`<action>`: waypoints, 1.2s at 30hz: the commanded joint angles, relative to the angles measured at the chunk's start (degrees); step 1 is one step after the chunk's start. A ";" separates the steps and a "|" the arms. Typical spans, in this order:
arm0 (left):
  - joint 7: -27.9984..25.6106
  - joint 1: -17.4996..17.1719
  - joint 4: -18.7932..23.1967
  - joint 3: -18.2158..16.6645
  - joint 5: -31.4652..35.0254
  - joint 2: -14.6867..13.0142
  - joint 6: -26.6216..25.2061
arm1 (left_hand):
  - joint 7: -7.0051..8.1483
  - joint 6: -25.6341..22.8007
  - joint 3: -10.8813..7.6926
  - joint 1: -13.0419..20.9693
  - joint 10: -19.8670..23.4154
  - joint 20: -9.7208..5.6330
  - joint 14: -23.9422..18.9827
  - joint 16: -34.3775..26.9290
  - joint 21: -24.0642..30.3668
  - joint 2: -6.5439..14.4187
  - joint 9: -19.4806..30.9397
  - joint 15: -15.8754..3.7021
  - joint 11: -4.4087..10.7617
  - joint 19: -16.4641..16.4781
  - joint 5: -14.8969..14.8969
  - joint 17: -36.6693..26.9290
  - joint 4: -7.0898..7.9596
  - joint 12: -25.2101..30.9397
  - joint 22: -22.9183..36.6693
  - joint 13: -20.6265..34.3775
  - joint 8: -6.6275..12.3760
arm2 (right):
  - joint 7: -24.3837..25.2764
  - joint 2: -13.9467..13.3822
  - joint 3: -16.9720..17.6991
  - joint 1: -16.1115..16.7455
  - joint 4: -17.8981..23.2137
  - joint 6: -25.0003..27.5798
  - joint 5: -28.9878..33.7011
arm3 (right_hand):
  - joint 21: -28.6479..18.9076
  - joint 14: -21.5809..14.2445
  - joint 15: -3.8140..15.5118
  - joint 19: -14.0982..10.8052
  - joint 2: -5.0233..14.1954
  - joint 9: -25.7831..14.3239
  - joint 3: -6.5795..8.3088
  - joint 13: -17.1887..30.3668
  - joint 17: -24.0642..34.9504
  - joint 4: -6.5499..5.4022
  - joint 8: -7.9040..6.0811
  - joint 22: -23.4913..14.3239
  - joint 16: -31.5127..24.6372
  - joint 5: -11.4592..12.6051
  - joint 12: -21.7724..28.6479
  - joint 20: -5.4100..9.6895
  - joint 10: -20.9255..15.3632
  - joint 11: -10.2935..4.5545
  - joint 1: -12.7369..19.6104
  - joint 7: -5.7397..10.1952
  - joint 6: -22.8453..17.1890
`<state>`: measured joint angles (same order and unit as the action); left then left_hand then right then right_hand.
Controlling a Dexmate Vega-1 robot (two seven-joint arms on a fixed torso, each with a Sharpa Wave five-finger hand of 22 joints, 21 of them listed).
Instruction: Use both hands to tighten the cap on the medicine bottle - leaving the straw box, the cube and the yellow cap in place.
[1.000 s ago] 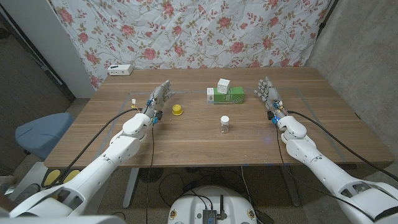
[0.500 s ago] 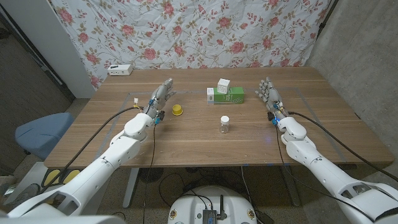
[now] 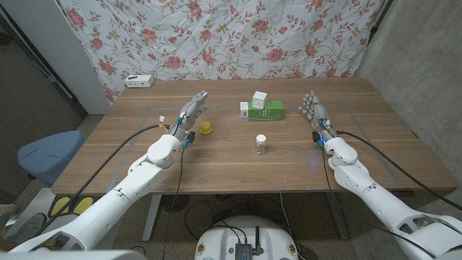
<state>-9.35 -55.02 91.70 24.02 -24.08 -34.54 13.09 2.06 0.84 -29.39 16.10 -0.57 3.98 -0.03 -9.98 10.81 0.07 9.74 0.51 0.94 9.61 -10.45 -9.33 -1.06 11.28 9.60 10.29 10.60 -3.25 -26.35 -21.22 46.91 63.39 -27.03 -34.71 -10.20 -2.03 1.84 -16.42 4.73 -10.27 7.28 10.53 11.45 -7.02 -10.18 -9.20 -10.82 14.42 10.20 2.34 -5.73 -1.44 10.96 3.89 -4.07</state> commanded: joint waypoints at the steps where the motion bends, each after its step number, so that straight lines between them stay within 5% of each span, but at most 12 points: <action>1: -2.63 -2.49 5.23 0.21 2.63 -0.60 -1.41 | 0.66 -0.02 0.07 0.68 0.14 -0.28 -0.34 -0.23 -0.07 -1.12 0.16 -0.49 0.74 0.02 -0.51 -0.18 -0.87 0.42 0.09 0.07 0.19 | -1.19 -1.03 0.76 0.64 0.34 -0.45 -0.81 | -0.22 0.08 1.56 0.03 -0.25 -0.12 0.16 0.09 -0.04 0.31 -0.23 -0.28 -0.16 0.31 0.51 2.73 0.20 0.04 0.20 0.16 0.11; 21: 0.34 -0.76 5.65 3.52 5.57 -0.03 -1.98 | 2.62 0.96 1.21 5.25 0.51 0.14 -0.76 -0.16 -0.45 -4.81 0.21 -2.69 2.46 -1.72 -1.67 -0.24 -5.49 0.19 0.14 0.10 -0.08 | -0.41 -2.06 1.82 2.20 1.54 -0.30 -1.38 | -0.29 -0.10 1.56 0.12 0.29 -0.12 0.20 0.08 -0.07 0.23 -0.63 -0.30 -0.35 0.71 0.71 2.90 -0.18 0.42 -0.08 0.15 -0.54; 36: 5.83 2.77 3.53 7.02 5.81 0.85 -2.55 | 5.19 1.19 1.93 11.17 0.98 2.67 -1.10 -0.33 -0.39 -7.17 0.25 -3.69 3.00 -3.12 -3.39 -0.26 -8.45 0.32 0.16 0.12 0.33 | 1.37 -1.63 2.26 2.86 1.44 -1.38 -0.86 | -0.28 -0.31 1.17 0.26 0.08 -0.11 0.04 0.08 -0.13 0.37 -0.69 -0.30 -0.45 0.90 0.81 2.43 -0.43 0.56 -0.15 0.09 -0.71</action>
<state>-7.01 -54.37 96.64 28.73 -18.61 -34.36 10.52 6.68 2.15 -27.35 26.20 0.14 6.04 -0.83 -9.98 10.36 -7.13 9.73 -1.75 3.49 6.33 -13.46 -9.48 -9.16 11.27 9.61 10.28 10.59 -2.84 -28.25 -19.27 49.31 64.92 -27.72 -35.88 -10.20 -2.02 1.84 -16.42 5.30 -10.26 7.28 10.52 11.19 -7.03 -10.41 -9.19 -11.04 14.86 10.82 2.34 -5.94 -1.22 10.41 4.01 -4.21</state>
